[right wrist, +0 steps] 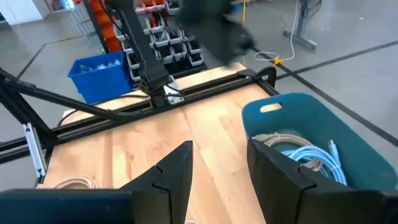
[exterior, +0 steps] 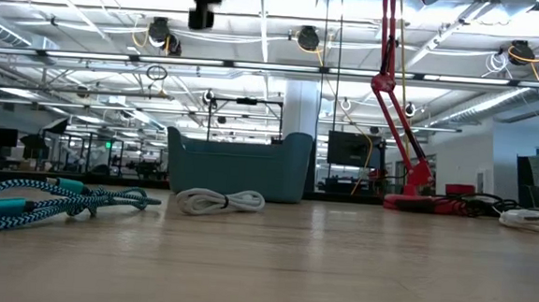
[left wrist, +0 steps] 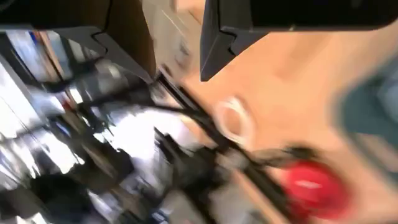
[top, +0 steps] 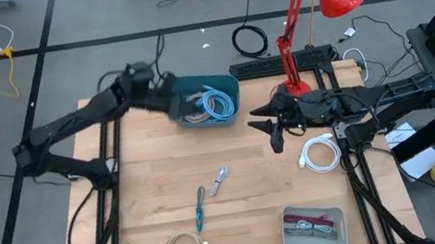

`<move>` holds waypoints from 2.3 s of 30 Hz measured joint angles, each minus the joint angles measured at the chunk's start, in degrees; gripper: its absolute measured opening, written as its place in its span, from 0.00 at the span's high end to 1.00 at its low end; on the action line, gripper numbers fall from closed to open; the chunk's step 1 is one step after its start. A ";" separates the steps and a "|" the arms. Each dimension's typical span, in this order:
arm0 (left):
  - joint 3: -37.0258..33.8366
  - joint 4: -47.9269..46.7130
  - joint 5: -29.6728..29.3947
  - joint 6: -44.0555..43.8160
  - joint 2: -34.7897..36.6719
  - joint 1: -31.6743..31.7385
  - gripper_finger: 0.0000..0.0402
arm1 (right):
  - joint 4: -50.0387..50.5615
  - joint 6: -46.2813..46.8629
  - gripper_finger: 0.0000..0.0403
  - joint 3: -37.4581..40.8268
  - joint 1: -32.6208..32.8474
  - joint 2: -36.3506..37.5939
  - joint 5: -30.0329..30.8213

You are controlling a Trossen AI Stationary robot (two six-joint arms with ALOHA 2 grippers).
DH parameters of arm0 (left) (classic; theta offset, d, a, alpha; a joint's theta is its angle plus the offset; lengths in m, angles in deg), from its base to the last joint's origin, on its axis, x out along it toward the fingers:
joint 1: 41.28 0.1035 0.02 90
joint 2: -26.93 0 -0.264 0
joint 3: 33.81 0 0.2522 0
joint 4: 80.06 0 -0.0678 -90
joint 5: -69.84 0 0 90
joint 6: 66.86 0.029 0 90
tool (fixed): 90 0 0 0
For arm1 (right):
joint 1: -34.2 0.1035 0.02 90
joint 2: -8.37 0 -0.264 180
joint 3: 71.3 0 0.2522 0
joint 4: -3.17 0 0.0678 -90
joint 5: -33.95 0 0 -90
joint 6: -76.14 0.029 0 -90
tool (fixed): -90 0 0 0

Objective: Sort cables into bins
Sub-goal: Put the white charger cable into the gray bin

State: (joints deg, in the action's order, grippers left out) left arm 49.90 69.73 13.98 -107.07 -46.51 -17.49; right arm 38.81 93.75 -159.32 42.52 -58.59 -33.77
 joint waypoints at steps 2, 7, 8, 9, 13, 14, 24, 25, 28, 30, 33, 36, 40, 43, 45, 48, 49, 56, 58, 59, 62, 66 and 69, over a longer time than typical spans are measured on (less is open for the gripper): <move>0.00 0.00 -1.75 0.05 1.52 -5.37 0.69 | 0.27 1.17 0.65 0.00 -0.02 0.00 -0.01; 0.01 -1.80 -8.39 0.97 3.15 -19.48 0.69 | 0.34 3.42 0.65 0.00 -0.02 0.00 -0.02; 0.02 -2.56 -9.72 1.31 3.18 -22.09 0.69 | 0.47 4.06 0.65 0.00 -0.02 0.00 -0.02; 0.02 -3.76 -11.05 1.56 3.14 -24.69 0.68 | 0.71 4.73 0.65 0.00 -0.02 0.00 -0.04; 0.02 -7.72 -18.98 0.75 2.40 -34.68 0.68 | 0.72 8.10 0.65 0.00 0.00 0.00 -2.47; 0.02 -9.00 -21.71 0.41 2.25 -37.02 0.68 | 0.78 9.10 0.65 0.00 0.04 0.00 -3.11; 0.09 -20.12 -46.38 -7.92 -2.07 -51.69 0.68 | 3.36 13.15 0.65 0.92 2.28 -0.02 -4.46; 0.07 -20.45 -46.97 -8.50 -2.88 -52.38 0.68 | 3.30 13.30 0.65 1.46 2.43 -0.02 -4.49; -0.01 -19.89 -48.82 -9.91 -5.83 -52.82 0.68 | 3.28 15.25 0.65 3.39 3.24 -0.04 -4.59; 0.11 -19.76 -48.95 -10.12 -8.57 -52.49 0.68 | 2.82 16.90 0.65 5.13 3.92 -0.04 -4.59; -0.04 -20.33 -48.15 -10.13 -12.91 -51.70 0.68 | 1.45 19.56 0.65 8.34 5.37 -0.05 -4.60; 0.00 -20.90 -47.95 -10.14 -16.40 -50.53 0.68 | -1.39 21.97 0.65 11.64 7.06 -0.02 -4.61; 0.00 -21.77 -47.91 -9.15 -20.55 -47.95 0.68 | -5.99 25.30 0.65 16.15 9.37 -0.04 -4.61; -0.01 -21.14 -46.65 -7.33 -22.91 -45.55 0.68 | -10.15 27.56 0.65 18.93 11.11 -0.04 -4.61; -0.01 -20.98 -46.12 -5.76 -24.05 -44.18 0.68 | -12.23 28.50 0.65 20.48 12.04 -0.04 -4.61; 0.00 -20.80 -45.08 -3.85 -24.98 -42.28 0.68 | -13.88 29.72 0.65 21.87 13.03 -0.04 -4.57; 0.00 -21.23 -44.13 -3.12 -25.04 -41.66 0.68 | -13.93 29.91 0.65 22.03 13.28 -0.04 -4.55; -0.02 -21.02 -41.03 0.23 -24.97 -37.56 0.68 | -13.94 30.18 0.65 22.23 14.81 -0.04 -4.52; -0.03 -20.65 -39.50 0.80 -25.56 -36.71 0.68 | -13.94 30.18 0.65 22.23 15.03 -0.04 -4.48; -0.18 -19.77 -38.47 0.91 -26.36 -36.15 0.68 | -13.94 30.18 0.65 22.23 15.10 -0.04 -4.44; -1.84 -18.01 -35.83 0.94 -28.26 -35.52 0.68 | -13.89 30.18 0.65 22.23 15.10 -0.03 -4.44; -3.89 -14.20 -33.98 -0.07 -28.74 -35.50 0.68 | -13.94 30.40 0.65 22.23 15.08 0.00 -4.44; -5.29 -12.94 -34.02 -0.52 -28.73 -35.54 0.68 | -13.88 30.75 0.65 22.23 15.06 0.00 -4.42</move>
State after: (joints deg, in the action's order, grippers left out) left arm 44.61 56.79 -20.04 -107.58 -75.23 -53.03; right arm 24.94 124.50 -137.09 57.57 -58.59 -38.19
